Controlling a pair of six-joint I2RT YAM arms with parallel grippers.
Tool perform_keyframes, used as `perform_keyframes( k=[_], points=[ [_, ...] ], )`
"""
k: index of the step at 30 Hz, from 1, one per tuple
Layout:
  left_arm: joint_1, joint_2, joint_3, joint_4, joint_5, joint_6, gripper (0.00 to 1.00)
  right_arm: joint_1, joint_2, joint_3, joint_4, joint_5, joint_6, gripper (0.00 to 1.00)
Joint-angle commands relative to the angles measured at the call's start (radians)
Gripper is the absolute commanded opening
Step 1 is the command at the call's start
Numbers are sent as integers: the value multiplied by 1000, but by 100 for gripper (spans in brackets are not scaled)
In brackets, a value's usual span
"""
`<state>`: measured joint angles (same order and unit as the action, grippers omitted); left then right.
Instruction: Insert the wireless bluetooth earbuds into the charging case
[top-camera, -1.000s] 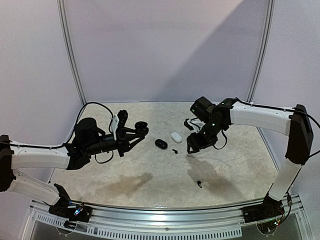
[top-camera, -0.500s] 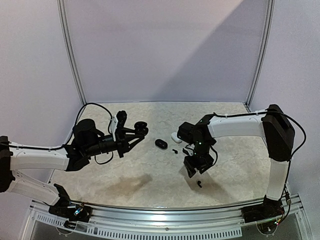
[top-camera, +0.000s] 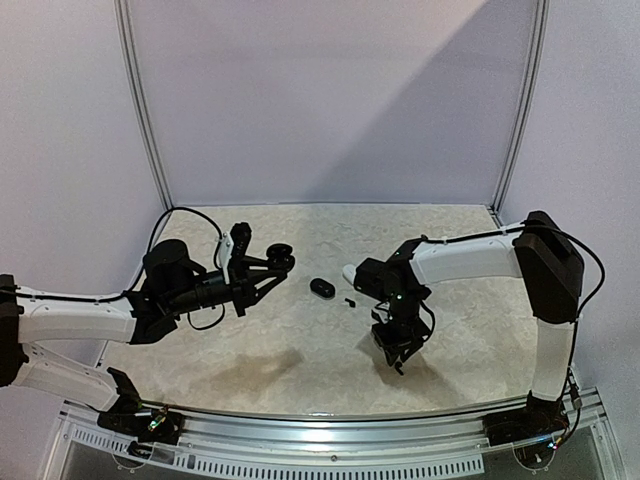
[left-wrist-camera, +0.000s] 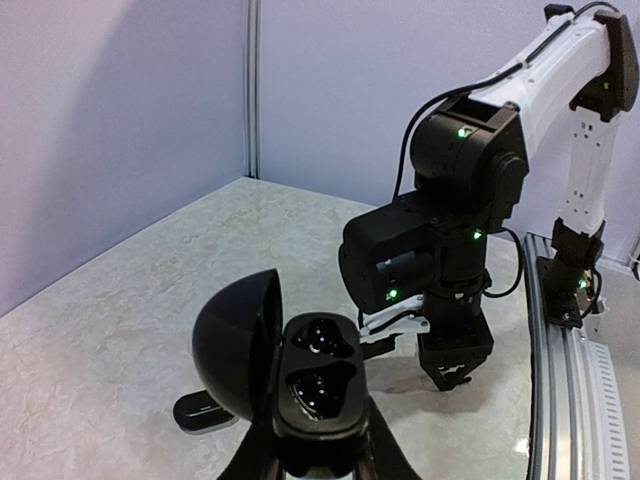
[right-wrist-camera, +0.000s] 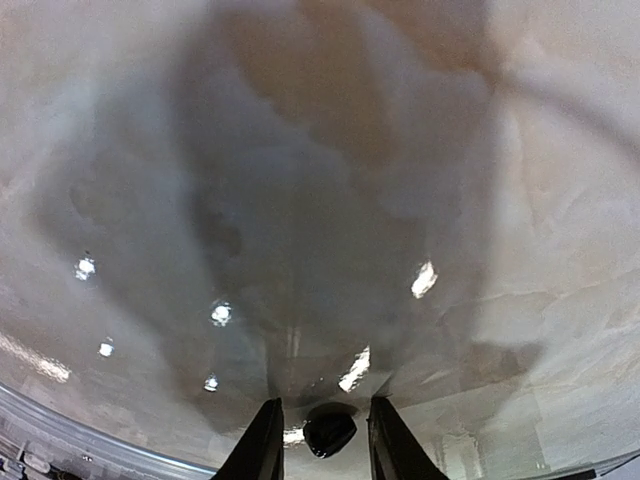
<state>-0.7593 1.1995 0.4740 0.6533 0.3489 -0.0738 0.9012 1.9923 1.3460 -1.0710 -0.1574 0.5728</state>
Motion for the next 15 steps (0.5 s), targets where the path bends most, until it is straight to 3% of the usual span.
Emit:
perform_keyframes(
  k=[1,15],
  points=[
    [-12,-16,-14,10,-10,15,0,16,32,-7,-25,21,14,28],
    [-12,-12,-12,9,-7,21,0,38,62,20,-62,41,-6,25]
  ],
)
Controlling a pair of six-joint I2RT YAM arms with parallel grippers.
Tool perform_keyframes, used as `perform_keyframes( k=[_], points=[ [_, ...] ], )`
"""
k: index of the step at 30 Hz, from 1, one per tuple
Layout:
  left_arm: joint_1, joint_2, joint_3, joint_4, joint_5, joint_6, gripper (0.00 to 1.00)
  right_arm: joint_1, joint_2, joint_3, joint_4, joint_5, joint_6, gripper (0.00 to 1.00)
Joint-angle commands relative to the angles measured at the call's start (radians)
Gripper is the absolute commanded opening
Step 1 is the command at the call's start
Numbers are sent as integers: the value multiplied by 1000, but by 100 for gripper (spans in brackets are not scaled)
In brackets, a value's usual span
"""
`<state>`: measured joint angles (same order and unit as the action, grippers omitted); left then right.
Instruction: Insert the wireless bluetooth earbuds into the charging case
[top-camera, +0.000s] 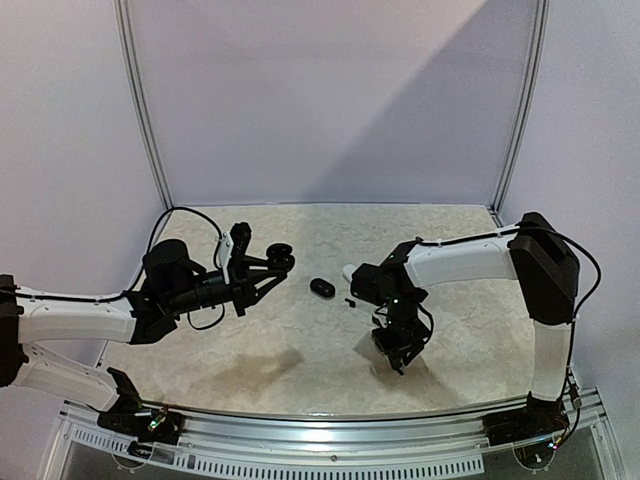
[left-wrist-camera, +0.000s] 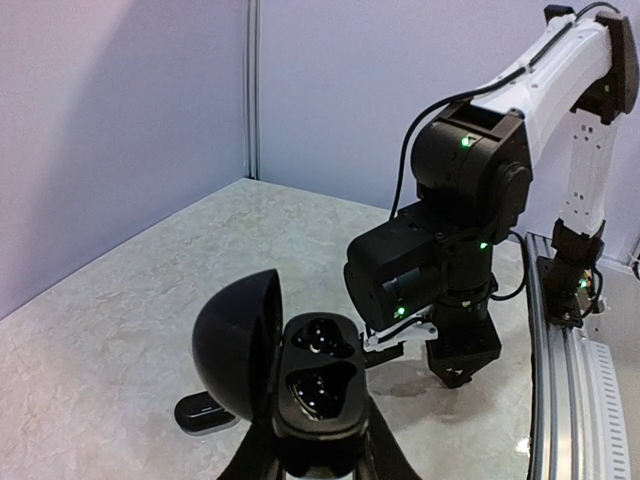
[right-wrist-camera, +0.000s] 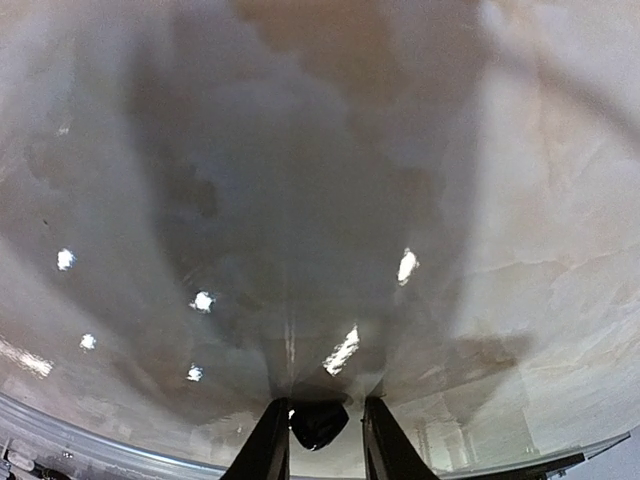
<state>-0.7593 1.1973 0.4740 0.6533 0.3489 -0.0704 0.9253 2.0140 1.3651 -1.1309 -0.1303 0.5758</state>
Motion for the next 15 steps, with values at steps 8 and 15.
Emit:
perform_keyframes(
  k=[8,15],
  points=[
    [-12,-16,-15,5,-7,24,0,15,61,22,13,19,-39,23],
    [-12,-17,-13,4,-7,24,0,15,79,42,17,25,-66,26]
  ],
)
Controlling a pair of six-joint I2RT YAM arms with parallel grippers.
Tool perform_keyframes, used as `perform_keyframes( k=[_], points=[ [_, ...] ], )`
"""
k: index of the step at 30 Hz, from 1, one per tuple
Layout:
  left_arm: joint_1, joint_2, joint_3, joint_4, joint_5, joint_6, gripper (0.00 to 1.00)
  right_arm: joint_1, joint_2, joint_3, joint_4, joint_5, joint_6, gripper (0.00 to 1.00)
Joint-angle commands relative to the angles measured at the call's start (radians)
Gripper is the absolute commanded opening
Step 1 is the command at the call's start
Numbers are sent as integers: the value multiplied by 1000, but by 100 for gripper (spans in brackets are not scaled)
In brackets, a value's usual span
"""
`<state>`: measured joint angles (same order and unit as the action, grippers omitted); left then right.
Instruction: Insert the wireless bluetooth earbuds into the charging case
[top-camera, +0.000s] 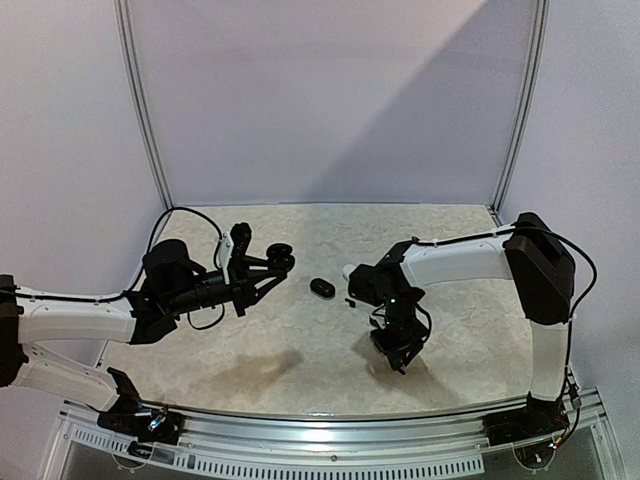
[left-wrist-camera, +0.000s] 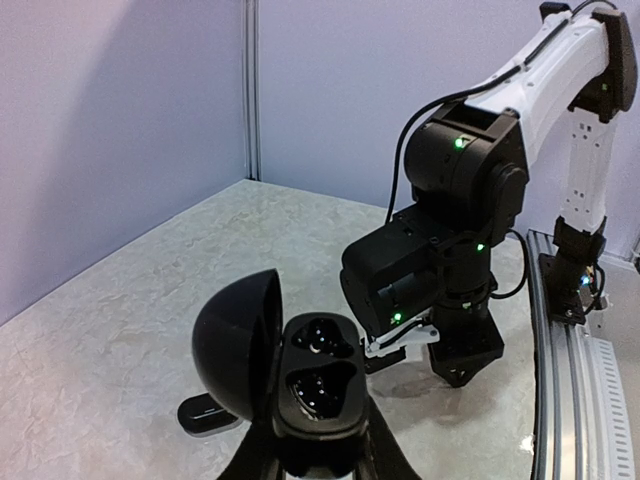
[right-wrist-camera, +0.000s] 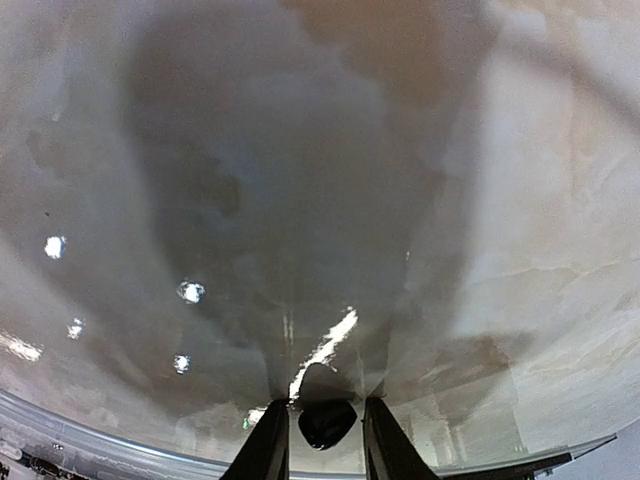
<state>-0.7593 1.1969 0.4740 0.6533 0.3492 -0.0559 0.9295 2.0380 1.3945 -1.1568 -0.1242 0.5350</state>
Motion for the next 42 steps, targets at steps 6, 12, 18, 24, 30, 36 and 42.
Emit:
perform_keyframes(
  k=[6,12,18,24,30,36,42],
  points=[
    [-12,-12,-11,3,-9,12,0,10,56,17,54,23,-43,18],
    [-12,-11,-6,3,-16,13,0,11,48,43,50,44,-69,8],
    [-12,-15,7,52,-82,92,0,-27,-22,237,59,119,-153,2],
    [-9,-9,57,136,-154,265,0,-60,-234,394,399,78,-313,1],
    [-11,5,106,205,-148,363,0,-58,-444,190,1093,-161,-393,0],
    [-11,26,150,253,-92,381,0,-42,-516,43,1449,-375,-403,0],
    [-11,63,184,295,-36,360,0,-19,-470,10,1601,-568,-421,0]
  ],
)
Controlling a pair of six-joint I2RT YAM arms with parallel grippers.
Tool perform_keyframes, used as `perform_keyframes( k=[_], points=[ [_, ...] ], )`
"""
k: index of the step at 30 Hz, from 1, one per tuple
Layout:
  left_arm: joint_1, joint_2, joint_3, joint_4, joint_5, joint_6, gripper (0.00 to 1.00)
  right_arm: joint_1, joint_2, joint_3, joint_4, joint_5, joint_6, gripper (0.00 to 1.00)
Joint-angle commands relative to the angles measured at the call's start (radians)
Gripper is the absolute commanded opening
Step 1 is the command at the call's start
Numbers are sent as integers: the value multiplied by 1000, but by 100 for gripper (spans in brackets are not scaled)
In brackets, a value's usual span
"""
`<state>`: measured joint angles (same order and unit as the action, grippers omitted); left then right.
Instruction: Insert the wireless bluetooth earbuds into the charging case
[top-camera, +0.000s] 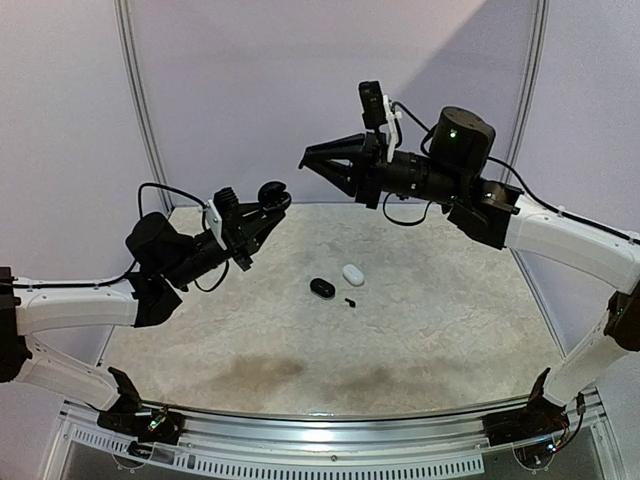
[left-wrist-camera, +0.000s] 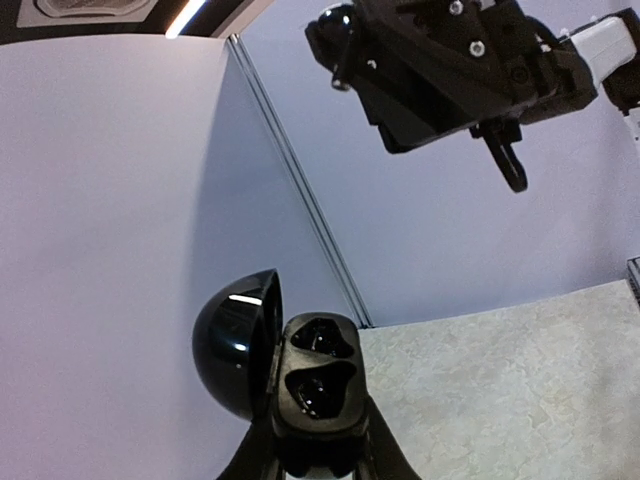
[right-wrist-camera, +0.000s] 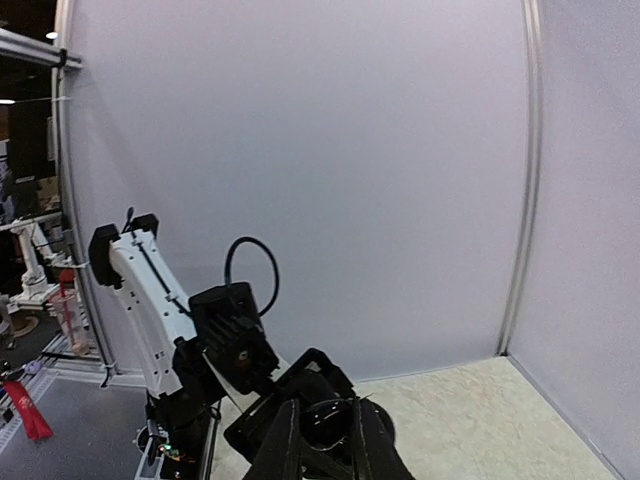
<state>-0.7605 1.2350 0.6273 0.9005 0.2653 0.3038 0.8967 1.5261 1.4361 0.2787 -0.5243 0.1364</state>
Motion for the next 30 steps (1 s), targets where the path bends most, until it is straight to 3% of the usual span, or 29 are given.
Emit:
perform_keyframes(
  k=[1,6,15,30],
  points=[
    [-11,28,35,50,52,-2,0,14,50,-32,169,-174,-28,0],
    [-15,36,46,50,64,-13,0,15,81,-32,156,-175,-39,0],
    [-20,42,51,48,70,-25,0,15,124,25,-23,-112,-118,0],
    [-21,29,39,29,71,-29,0,2,112,36,-69,-57,-159,0]
  ],
)
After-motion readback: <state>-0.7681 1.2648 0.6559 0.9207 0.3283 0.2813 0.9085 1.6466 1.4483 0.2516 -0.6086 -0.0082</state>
